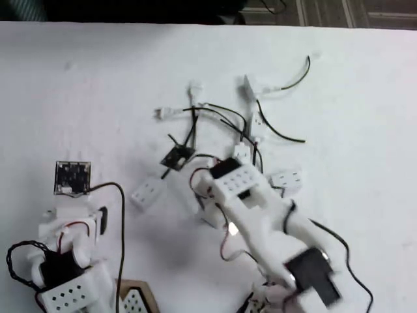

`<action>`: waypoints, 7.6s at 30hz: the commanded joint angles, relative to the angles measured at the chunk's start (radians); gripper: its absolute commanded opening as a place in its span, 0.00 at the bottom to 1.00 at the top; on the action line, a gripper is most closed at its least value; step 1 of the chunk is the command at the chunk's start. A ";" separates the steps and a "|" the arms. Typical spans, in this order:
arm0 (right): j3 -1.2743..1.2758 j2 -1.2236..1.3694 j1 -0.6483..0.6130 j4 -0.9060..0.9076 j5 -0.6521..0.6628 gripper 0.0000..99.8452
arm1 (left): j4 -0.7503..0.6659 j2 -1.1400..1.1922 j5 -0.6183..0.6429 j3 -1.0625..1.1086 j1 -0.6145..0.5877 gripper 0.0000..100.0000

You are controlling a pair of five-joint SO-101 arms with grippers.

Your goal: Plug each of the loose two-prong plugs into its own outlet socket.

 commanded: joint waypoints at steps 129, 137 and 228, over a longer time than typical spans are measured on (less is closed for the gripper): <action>-0.081 -0.094 -0.314 -0.541 -0.295 0.02 | -0.138 -0.008 0.348 -0.112 -0.216 0.27; -0.176 0.005 -0.315 -0.541 -0.296 0.02 | -0.137 -0.008 0.348 -0.110 -0.216 0.27; -0.192 -0.260 -0.010 -0.110 -0.173 0.02 | -0.140 -0.008 0.342 -0.092 -0.213 0.27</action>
